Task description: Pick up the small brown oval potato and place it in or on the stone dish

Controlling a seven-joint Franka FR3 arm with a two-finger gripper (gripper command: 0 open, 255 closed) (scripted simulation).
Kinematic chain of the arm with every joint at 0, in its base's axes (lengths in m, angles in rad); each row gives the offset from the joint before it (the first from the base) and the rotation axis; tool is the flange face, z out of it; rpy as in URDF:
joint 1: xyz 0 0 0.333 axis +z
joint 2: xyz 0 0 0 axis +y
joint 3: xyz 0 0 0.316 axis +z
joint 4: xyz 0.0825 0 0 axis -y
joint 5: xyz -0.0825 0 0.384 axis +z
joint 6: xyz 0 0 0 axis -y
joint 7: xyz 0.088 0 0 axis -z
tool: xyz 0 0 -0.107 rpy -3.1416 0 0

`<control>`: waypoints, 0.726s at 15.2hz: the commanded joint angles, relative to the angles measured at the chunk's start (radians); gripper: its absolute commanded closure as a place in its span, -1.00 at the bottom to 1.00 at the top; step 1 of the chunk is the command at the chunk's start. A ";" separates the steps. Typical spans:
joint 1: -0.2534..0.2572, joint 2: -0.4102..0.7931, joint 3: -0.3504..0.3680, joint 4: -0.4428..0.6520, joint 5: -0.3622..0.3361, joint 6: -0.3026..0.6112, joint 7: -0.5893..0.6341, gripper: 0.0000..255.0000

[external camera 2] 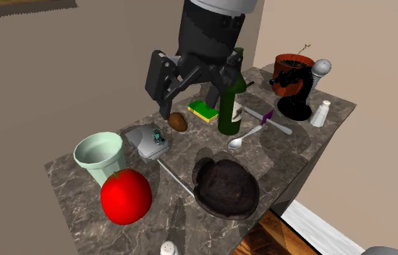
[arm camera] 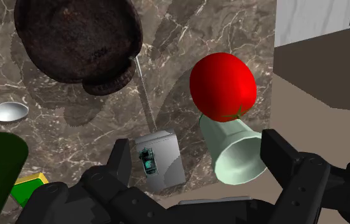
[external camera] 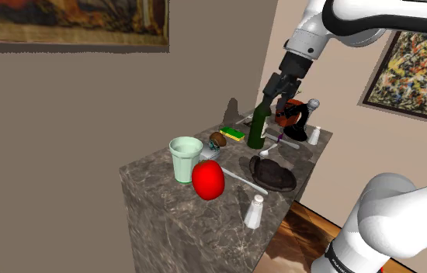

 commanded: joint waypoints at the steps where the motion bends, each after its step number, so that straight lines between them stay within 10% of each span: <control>1: 0.000 0.000 0.000 0.000 0.000 0.000 0.000 -1.00; 11: -0.016 0.237 -0.052 -0.071 -0.028 0.332 -0.093 -1.00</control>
